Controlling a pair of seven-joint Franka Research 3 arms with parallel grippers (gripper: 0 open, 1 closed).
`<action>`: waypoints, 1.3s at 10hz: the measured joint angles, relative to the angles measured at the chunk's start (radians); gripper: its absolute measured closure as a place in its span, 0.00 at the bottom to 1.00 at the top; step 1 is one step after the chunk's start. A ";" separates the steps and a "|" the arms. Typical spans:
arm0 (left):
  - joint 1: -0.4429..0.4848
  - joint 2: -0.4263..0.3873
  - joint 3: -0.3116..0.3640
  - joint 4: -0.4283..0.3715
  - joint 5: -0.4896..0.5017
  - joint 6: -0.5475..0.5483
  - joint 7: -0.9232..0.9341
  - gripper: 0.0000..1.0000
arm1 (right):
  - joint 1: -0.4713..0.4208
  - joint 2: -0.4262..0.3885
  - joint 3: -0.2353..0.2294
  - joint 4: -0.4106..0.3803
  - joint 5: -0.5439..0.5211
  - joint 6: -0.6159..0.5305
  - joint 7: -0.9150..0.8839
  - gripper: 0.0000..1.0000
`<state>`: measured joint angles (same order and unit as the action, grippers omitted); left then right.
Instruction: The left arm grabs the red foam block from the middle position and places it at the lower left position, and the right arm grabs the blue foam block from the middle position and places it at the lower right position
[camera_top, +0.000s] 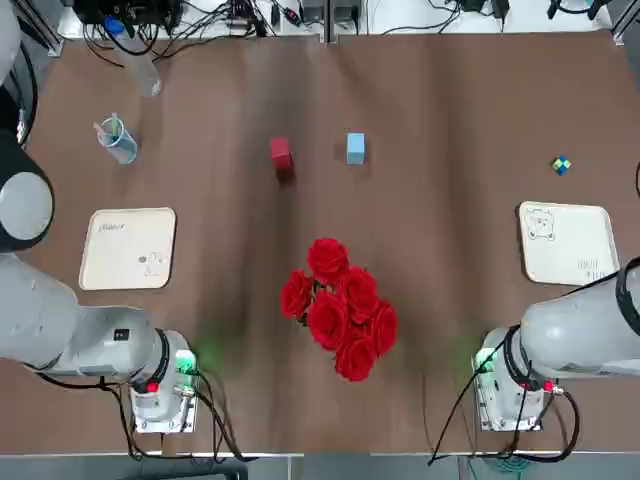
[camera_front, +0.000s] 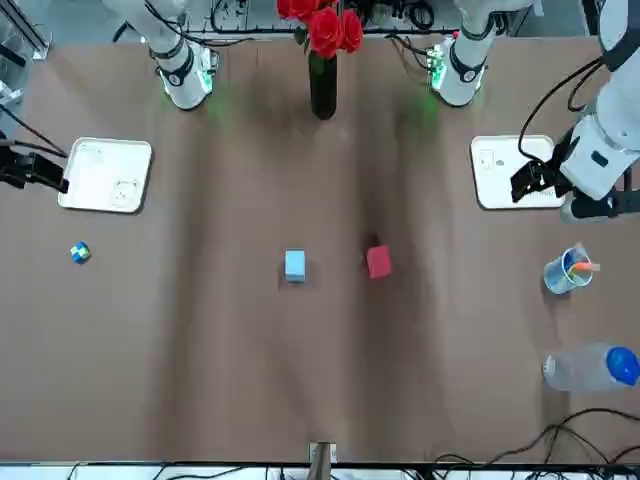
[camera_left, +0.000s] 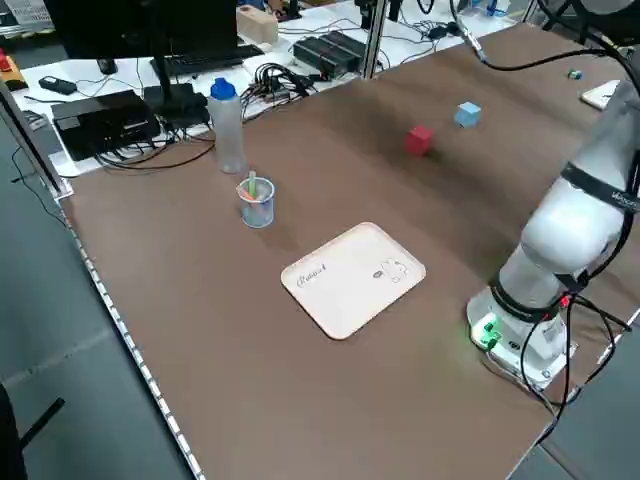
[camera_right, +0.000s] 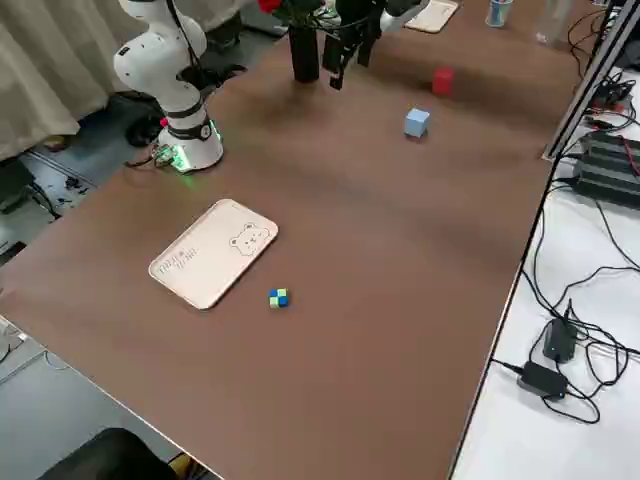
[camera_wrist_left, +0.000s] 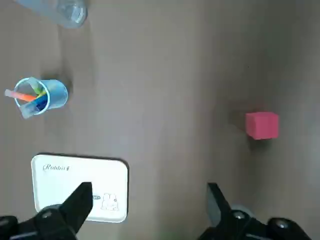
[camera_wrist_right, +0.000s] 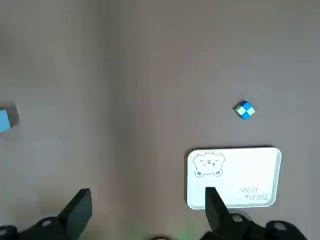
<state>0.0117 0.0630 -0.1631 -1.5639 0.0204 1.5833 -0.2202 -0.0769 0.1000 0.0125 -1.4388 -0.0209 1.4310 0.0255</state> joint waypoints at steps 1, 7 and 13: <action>0.001 0.000 0.000 0.000 0.000 0.000 0.003 0.00 | 0.000 0.000 0.000 0.000 0.000 0.000 0.000 0.00; -0.003 0.023 -0.044 -0.044 -0.032 0.114 -0.020 0.00 | 0.001 0.000 0.002 0.000 0.000 -0.009 0.000 0.00; -0.148 0.229 -0.103 -0.098 -0.015 0.301 -0.375 0.00 | 0.246 0.146 0.020 -0.049 0.119 -0.033 0.067 0.00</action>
<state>-0.1363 0.2919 -0.2660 -1.6617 0.0052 1.8841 -0.5947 0.1694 0.2461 0.0321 -1.4876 0.0976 1.3977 0.0924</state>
